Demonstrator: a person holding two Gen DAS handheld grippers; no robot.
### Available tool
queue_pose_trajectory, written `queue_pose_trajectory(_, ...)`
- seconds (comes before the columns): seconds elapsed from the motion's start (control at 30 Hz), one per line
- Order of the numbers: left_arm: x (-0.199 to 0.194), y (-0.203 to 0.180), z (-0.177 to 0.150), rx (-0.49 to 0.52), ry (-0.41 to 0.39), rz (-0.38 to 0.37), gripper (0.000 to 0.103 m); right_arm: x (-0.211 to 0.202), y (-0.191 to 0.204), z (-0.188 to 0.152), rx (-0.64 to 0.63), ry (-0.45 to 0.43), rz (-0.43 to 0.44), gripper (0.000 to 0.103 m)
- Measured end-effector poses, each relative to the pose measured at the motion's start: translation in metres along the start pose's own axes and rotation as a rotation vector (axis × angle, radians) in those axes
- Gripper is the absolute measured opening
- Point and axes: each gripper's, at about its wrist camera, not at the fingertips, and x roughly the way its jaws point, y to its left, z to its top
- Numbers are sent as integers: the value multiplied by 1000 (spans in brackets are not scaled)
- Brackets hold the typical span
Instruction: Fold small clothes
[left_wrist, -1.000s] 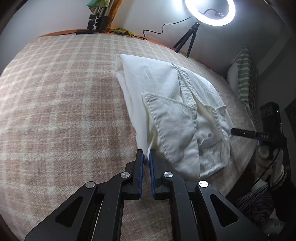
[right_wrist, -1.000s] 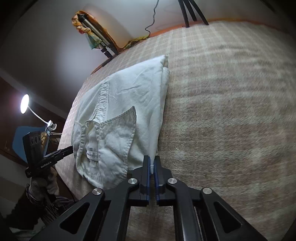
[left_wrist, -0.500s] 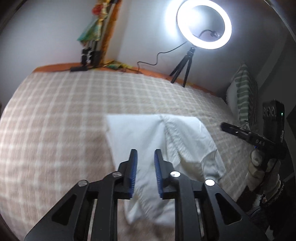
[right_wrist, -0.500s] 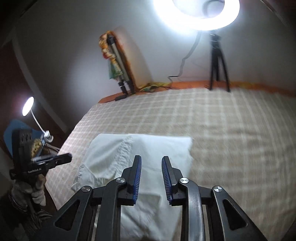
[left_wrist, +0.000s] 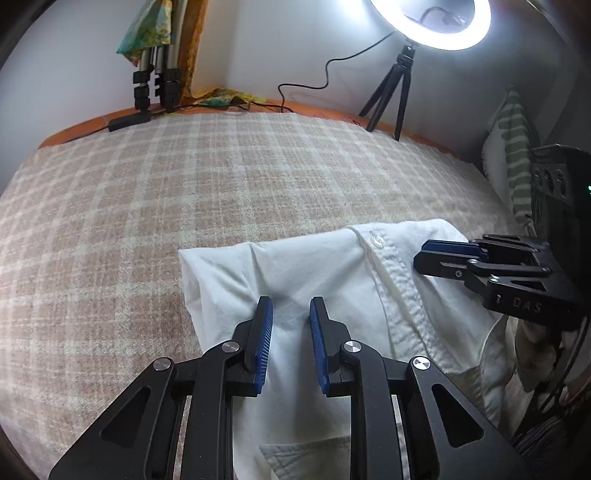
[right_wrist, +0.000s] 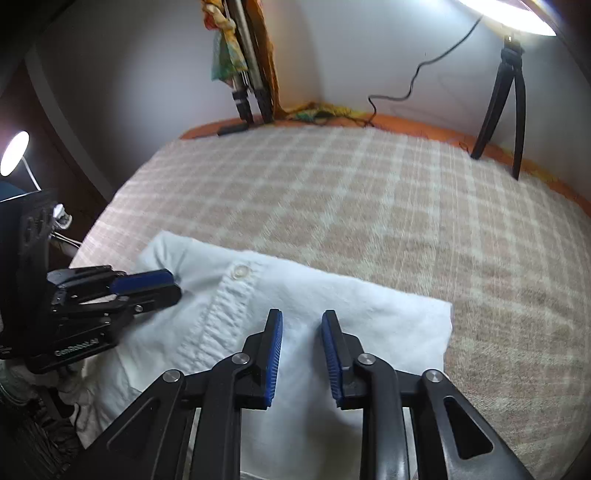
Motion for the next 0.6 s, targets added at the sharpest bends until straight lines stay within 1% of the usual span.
queue_pose_trajectory(0.07,2,-1,-2,14,2,-1,19,8,-1,-4,-6,21,-12,20)
queue_pose_trajectory(0.1,2,2,-4,3,-1,-13,19,12,0,-6,2,-10,-32,20)
queue_pose_trajectory(0.17,-1,5,-3,-16,2,-31,19,13,1,-8,-15,-16,-36,20)
queue_pose_trajectory(0.2,-6,7,-2,-25,3,-33,19,11,-1,-8,-4,-13,-28,20)
queue_pose_trajectory(0.27,-17,14,1,-36,-16,-17,19,2,-11,-12,41,-13,-5,20)
queue_pose_trajectory(0.3,-26,22,0,-52,-37,13,19,-4,-15,-15,58,-21,-10,20)
queue_pose_trajectory(0.33,-29,31,0,-79,-44,31,20,-9,-21,-20,76,-23,-12,20)
queue_pose_trajectory(0.37,-32,45,-2,-131,-38,51,21,-16,-27,-26,102,-23,-6,21)
queue_pose_trajectory(0.43,-38,69,-8,-233,-29,46,21,-31,-38,-40,142,-26,4,22)
queue_pose_trajectory(0.47,-43,80,-11,-283,-28,32,21,-38,-41,-46,152,-32,0,22)
queue_pose_trajectory(0.5,-46,86,-13,-304,-32,22,21,-45,-45,-53,167,-39,0,25)
queue_pose_trajectory(0.53,-50,89,-15,-316,-36,11,22,-51,-48,-59,184,-46,5,31)
queue_pose_trajectory(0.6,-54,91,-18,-331,-41,-22,38,-63,-54,-70,222,-61,15,38)
